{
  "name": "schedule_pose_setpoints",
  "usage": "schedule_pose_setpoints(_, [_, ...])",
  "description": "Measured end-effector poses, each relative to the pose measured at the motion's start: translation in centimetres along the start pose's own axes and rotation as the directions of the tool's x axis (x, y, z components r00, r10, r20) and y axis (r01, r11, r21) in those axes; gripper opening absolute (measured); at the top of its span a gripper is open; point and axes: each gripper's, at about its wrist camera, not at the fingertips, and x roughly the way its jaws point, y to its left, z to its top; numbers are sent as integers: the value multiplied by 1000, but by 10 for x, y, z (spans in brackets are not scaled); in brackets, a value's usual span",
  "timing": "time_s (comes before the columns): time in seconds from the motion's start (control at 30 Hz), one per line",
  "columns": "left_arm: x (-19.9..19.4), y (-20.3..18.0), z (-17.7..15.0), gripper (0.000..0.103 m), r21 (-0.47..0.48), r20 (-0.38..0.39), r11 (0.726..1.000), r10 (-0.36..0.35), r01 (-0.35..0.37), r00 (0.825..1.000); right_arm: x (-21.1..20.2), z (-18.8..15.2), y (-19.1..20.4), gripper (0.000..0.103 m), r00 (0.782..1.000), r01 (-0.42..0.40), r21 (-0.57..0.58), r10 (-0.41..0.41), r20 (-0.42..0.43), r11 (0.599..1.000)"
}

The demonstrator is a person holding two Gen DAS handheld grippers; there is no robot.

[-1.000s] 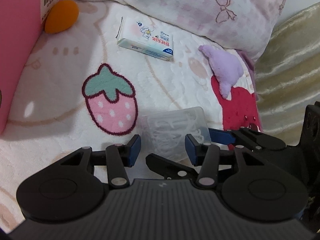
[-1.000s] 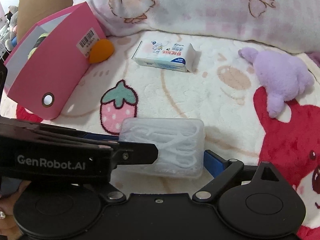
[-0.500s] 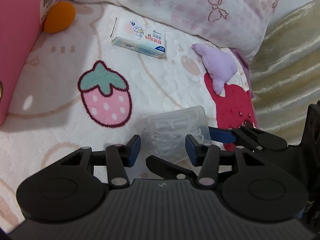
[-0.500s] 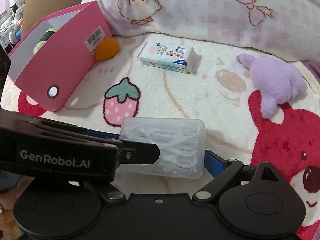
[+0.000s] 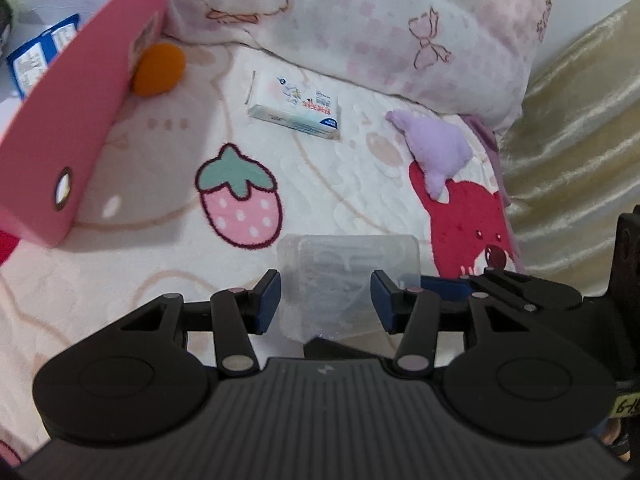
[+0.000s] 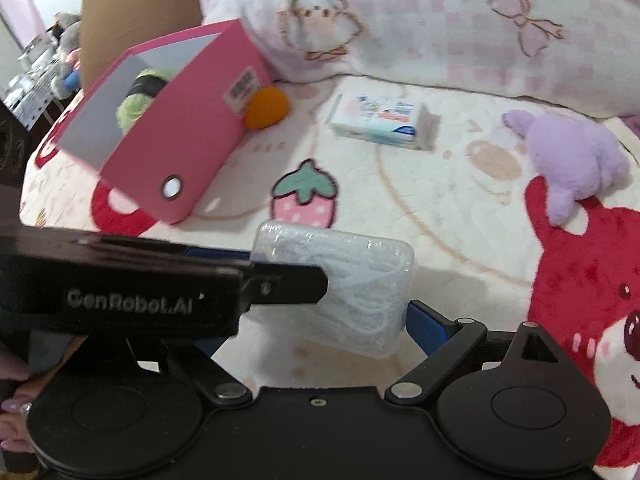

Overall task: Organize objects
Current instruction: 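Lift the clear plastic box with the right tool toward the pink box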

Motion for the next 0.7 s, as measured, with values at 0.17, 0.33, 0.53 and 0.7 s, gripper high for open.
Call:
schedule_pose_setpoints(0.17, [-19, 1, -4, 46, -14, -3, 999, -30, 30, 1000, -21, -2, 6, 92, 999, -17, -26, 18, 50, 1000])
schedule_pose_setpoints(0.33, [-41, -6, -10, 46, 17, 14, 999, -37, 36, 999, -34, -5, 10, 84, 999, -27, -12, 27, 44, 1000])
schedule_pose_setpoints(0.53, [-68, 0, -21, 45, -12, 29, 999, -46, 46, 999, -45, -9, 15, 69, 998, -67, 35, 67, 8, 997])
schedule_pose_setpoints(0.7, [-100, 0, -27, 46, -4, 46, 998, -59, 60, 997, -60, -13, 28, 67, 995, -104, 57, 105, -1, 993])
